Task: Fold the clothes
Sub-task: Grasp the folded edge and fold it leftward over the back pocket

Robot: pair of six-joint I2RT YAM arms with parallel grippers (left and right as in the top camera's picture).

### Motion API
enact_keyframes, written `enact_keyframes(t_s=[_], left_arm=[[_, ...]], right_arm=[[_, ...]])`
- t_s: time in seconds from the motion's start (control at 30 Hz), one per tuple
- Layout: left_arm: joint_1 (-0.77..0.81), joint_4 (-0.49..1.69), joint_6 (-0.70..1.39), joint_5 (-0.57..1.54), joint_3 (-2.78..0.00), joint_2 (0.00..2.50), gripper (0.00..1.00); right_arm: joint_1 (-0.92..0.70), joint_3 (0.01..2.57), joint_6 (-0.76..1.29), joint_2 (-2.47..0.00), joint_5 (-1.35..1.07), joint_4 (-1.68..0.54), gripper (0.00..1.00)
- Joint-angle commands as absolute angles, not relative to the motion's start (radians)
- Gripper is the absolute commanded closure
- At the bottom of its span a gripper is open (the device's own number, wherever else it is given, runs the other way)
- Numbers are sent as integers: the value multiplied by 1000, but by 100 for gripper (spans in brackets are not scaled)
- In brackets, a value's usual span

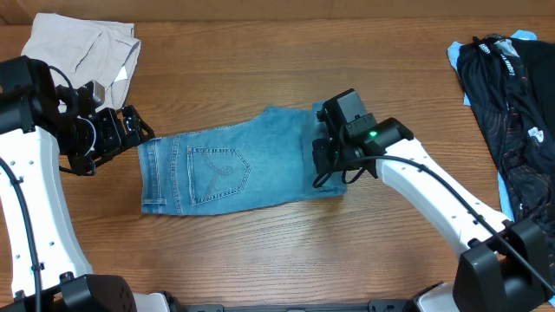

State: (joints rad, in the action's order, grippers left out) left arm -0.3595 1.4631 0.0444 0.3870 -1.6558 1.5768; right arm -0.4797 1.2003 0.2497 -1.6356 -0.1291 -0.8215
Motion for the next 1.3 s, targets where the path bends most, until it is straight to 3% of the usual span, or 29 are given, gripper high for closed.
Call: enact_keyframes(t_s=[0.0, 0.07, 0.13, 0.23, 0.27, 0.3, 0.4, 0.43, 0.47, 0.53, 0.67, 0.9, 0.97, 1.03, 1.13, 1.27], left_arm=[[-352, 1464, 30, 385, -1656, 1584, 0], [-352, 1464, 30, 385, -1656, 1584, 0], [-352, 1465, 30, 385, -1656, 1584, 0], [-352, 1466, 29, 385, -1656, 1584, 0], [-352, 1466, 29, 385, -1656, 1584, 0], [-352, 1466, 29, 385, -1656, 1584, 0], [-352, 1467, 29, 385, -1656, 1584, 0], [-352, 1467, 29, 385, -1656, 1584, 0], [-352, 1467, 29, 385, -1656, 1584, 0], [-352, 1466, 29, 385, -1656, 1584, 0], [-352, 1461, 30, 385, -1656, 1584, 0], [-352, 1465, 30, 385, -1656, 1584, 0], [-352, 1467, 30, 385, -1656, 1584, 0], [-352, 1468, 30, 385, -1656, 1584, 0], [-352, 1470, 30, 385, -1656, 1584, 0], [-352, 1470, 29, 385, -1656, 1584, 0]], right_arm=[[-516, 1224, 274, -1633, -218, -772, 96], [-532, 1224, 302, -1635, -223, -751, 96], [-553, 1224, 315, -1644, -226, -736, 90], [-590, 1224, 316, -1678, -249, -718, 65], [-601, 1223, 316, -1694, -257, -715, 62], [-611, 1224, 319, -1710, -256, -715, 64], [-624, 1224, 339, -1753, -235, -715, 90], [-624, 1224, 356, -1763, -229, -715, 90], [-624, 1224, 357, -1768, -230, -711, 88], [-624, 1224, 351, -1770, -252, -701, 67], [-624, 1224, 353, -1770, -353, -662, 72], [-669, 1224, 415, -1775, -431, -508, 73], [-691, 1224, 447, -1782, -435, -468, 62], [-714, 1224, 447, -1793, -435, -439, 60], [-740, 1224, 447, -1810, -435, -412, 38], [-728, 1241, 447, -1778, -394, -424, 36]])
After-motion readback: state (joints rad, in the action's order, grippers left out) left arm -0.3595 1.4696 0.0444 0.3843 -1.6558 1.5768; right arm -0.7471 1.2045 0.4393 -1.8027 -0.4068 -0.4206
